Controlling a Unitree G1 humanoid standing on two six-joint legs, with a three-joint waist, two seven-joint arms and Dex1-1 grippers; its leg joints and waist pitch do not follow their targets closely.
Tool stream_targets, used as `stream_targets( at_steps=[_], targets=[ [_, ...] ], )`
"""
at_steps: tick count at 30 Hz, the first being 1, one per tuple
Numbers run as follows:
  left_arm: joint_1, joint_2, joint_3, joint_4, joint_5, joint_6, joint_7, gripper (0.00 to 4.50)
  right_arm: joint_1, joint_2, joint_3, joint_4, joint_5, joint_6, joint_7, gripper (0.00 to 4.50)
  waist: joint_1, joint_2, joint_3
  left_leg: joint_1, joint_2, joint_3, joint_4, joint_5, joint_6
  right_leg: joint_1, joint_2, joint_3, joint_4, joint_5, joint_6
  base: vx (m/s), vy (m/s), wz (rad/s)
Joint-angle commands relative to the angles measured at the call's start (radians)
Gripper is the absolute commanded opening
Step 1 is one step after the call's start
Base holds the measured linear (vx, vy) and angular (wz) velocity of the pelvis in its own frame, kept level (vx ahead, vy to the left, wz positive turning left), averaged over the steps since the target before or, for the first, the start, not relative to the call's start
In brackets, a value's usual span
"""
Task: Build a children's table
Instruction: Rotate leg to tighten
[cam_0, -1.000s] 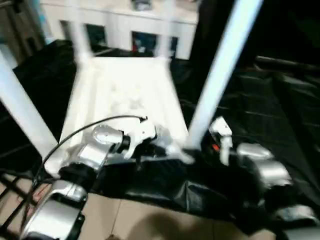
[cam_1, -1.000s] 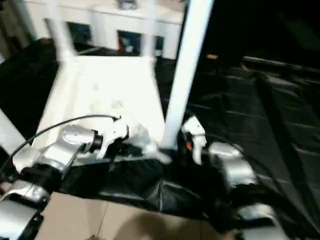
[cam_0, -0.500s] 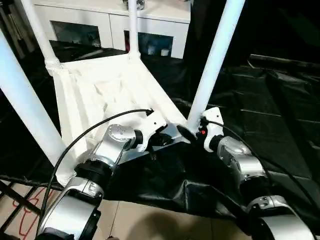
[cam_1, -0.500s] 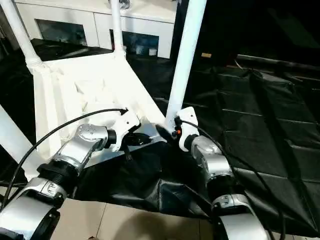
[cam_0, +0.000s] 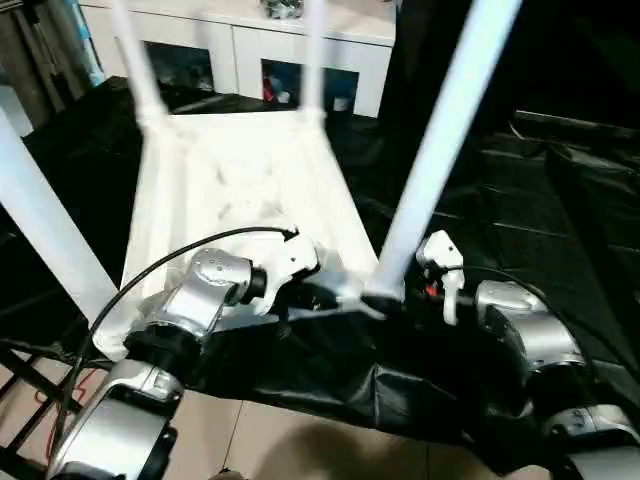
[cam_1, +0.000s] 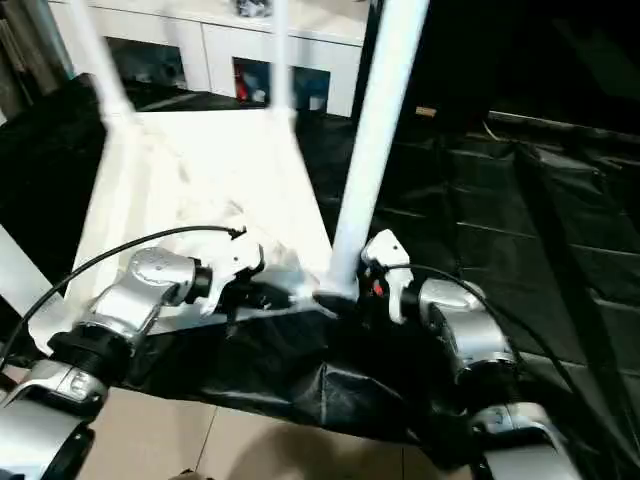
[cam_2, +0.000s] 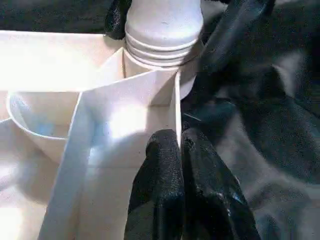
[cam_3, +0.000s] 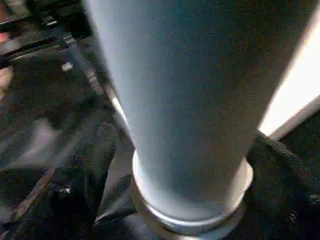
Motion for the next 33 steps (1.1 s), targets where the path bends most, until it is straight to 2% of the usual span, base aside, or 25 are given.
stream_targets(
  at_steps=[1,5,12,16,17,18,20,22,23,24,28,30,33],
  targets=[
    [-0.001,-0.018,-0.016,-0.002,-0.018,-0.014,-0.003,0.0,0.017,0.016,0.069,-0.045,0.024,0.026,0.095,3.6,0.005,-0.002,-0.055,0.007,0.037,-0.013,-0.06,-0.242,0.056,0.044,-0.065,0.047,-0.082,-0.261,-0.198,0.0,0.0,0.0],
    [-0.003,-0.009,-0.018,0.0,-0.023,-0.018,-0.018,0.0,0.02,0.012,0.071,-0.056,0.025,0.037,0.105,3.33,0.011,-0.003,-0.055,0.011,0.036,-0.013,-0.06,-0.25,0.039,0.041,-0.069,0.048,-0.085,-0.291,-0.19,0.0,0.0,0.0],
    [-0.008,-0.016,-0.011,0.011,-0.024,-0.022,-0.003,0.0,0.023,0.019,0.063,-0.07,0.03,0.061,0.096,2.79,0.013,-0.004,-0.057,0.008,0.034,-0.013,-0.059,-0.23,0.04,0.044,-0.067,0.047,-0.081,-0.266,-0.19,0.0,0.0,0.0],
    [-0.021,-0.04,0.008,0.028,-0.021,-0.011,0.061,0.0,0.012,0.045,0.032,-0.037,0.031,0.064,0.029,2.73,0.012,-0.003,-0.055,0.009,0.034,-0.013,-0.06,-0.242,0.035,0.041,-0.067,0.047,-0.085,-0.292,-0.184,0.0,0.0,0.0],
    [-0.03,-0.054,0.014,0.037,-0.014,-0.002,0.102,0.0,-0.001,0.066,0.008,-0.008,0.024,0.051,-0.037,2.73,0.009,-0.005,-0.053,0.011,0.034,-0.015,-0.061,-0.256,0.028,0.039,-0.069,0.047,-0.088,-0.325,-0.175,0.0,0.0,0.0],
    [-0.034,-0.064,0.018,0.04,-0.013,0.006,0.125,0.0,-0.016,0.084,-0.009,0.021,0.016,0.05,-0.099,2.72,0.008,-0.005,-0.052,0.012,0.033,-0.015,-0.061,-0.263,0.023,0.037,-0.07,0.048,-0.091,-0.343,-0.171,0.0,0.0,0.0],
    [-0.044,-0.084,0.024,0.046,-0.006,0.02,0.169,0.0,-0.045,0.115,-0.04,0.077,0.0,0.039,-0.217,2.72,0.001,-0.006,-0.054,0.008,0.03,-0.02,-0.063,-0.27,0.011,0.041,-0.071,0.046,-0.092,-0.377,-0.161,0.0,0.0,0.0],
    [-0.052,-0.102,0.027,0.052,0.0,0.034,0.209,0.0,-0.069,0.142,-0.065,0.126,-0.011,0.028,-0.319,2.72,-0.009,-0.005,-0.053,0.01,0.029,-0.021,-0.063,-0.28,0.002,0.038,-0.071,0.045,-0.095,-0.4,-0.156,0.0,0.0,0.0],
    [-0.061,-0.124,0.031,0.057,0.006,0.052,0.253,0.0,-0.095,0.174,-0.09,0.176,-0.021,0.029,-0.435,2.72,-0.019,-0.005,-0.054,0.01,0.028,-0.021,-0.062,-0.278,0.0,0.037,-0.07,0.046,-0.095,-0.391,-0.161,0.0,0.0,0.0],
    [-0.061,-0.124,0.031,0.057,0.006,0.052,0.253,0.0,-0.095,0.174,-0.09,0.176,-0.021,0.029,-0.435,2.72,-0.023,-0.004,-0.054,0.009,0.028,-0.021,-0.062,-0.274,-0.002,0.038,-0.07,0.045,-0.093,-0.386,-0.164,0.0,0.0,0.0],
    [-0.069,-0.164,0.031,0.061,0.017,0.078,0.321,0.0,-0.121,0.226,-0.108,0.231,-0.036,0.015,-0.572,2.72,-0.027,-0.003,-0.059,0.008,0.029,-0.019,-0.06,-0.244,0.01,0.04,-0.068,0.047,-0.087,-0.311,-0.178,0.0,0.0,0.0],
    [-0.063,-0.195,0.016,0.042,0.024,0.099,0.34,0.0,-0.125,0.269,-0.093,0.252,-0.059,-0.023,-0.605,3.28,-0.027,-0.003,-0.059,0.007,0.028,-0.015,-0.057,-0.226,0.025,0.04,-0.067,0.048,-0.083,-0.257,-0.194,0.0,0.0,0.0],
    [-0.054,-0.211,0.001,0.027,0.027,0.104,0.344,0.0,-0.142,0.294,-0.101,0.277,-0.052,-0.034,-0.604,3.51,-0.025,-0.003,-0.06,0.005,0.027,-0.014,-0.057,-0.208,0.038,0.045,-0.067,0.048,-0.08,-0.228,-0.203,0.0,0.0,0.0]
  ],
)
